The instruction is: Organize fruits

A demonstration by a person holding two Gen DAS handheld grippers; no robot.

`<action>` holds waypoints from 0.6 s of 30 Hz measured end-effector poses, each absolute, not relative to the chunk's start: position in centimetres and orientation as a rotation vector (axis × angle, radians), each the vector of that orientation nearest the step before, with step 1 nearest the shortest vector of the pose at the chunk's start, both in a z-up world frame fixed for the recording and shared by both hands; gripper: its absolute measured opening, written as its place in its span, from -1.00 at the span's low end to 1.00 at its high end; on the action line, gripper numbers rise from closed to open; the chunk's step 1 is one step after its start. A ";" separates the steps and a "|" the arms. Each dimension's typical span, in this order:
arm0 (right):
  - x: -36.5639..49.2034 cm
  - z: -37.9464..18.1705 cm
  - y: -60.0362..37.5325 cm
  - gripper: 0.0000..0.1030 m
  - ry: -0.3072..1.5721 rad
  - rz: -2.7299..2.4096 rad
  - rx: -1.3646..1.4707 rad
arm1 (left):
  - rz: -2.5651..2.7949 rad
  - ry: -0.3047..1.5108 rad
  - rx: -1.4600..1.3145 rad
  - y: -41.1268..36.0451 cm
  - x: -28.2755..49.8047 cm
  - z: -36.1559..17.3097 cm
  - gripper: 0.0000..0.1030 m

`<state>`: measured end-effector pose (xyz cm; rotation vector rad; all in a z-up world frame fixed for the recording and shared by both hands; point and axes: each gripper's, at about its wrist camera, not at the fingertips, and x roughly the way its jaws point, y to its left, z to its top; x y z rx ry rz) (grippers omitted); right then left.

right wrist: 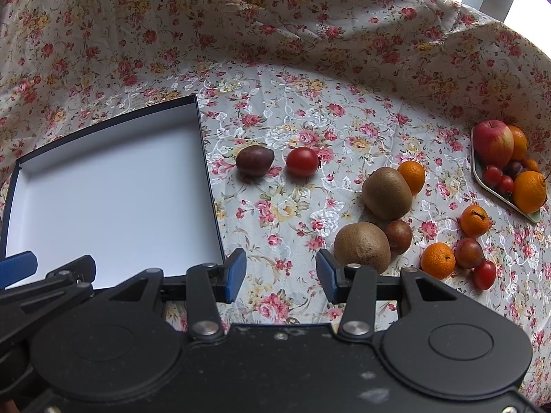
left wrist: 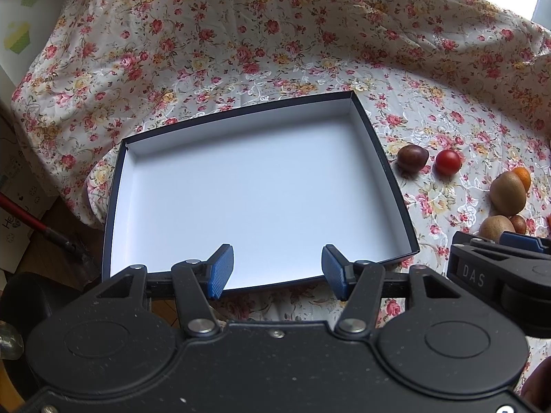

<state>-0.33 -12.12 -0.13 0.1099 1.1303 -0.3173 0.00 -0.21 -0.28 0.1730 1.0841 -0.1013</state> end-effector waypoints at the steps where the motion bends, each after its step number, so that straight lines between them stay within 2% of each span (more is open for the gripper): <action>1: -0.3 -0.1 -12.1 -0.07 1.131 -0.318 0.110 | -0.101 1.085 0.174 -0.2 0.0 -0.3 0.21; 18: -0.1 -0.5 -12.1 -0.07 1.146 -0.321 0.105 | -0.117 1.035 0.145 -0.1 -0.1 -0.4 0.21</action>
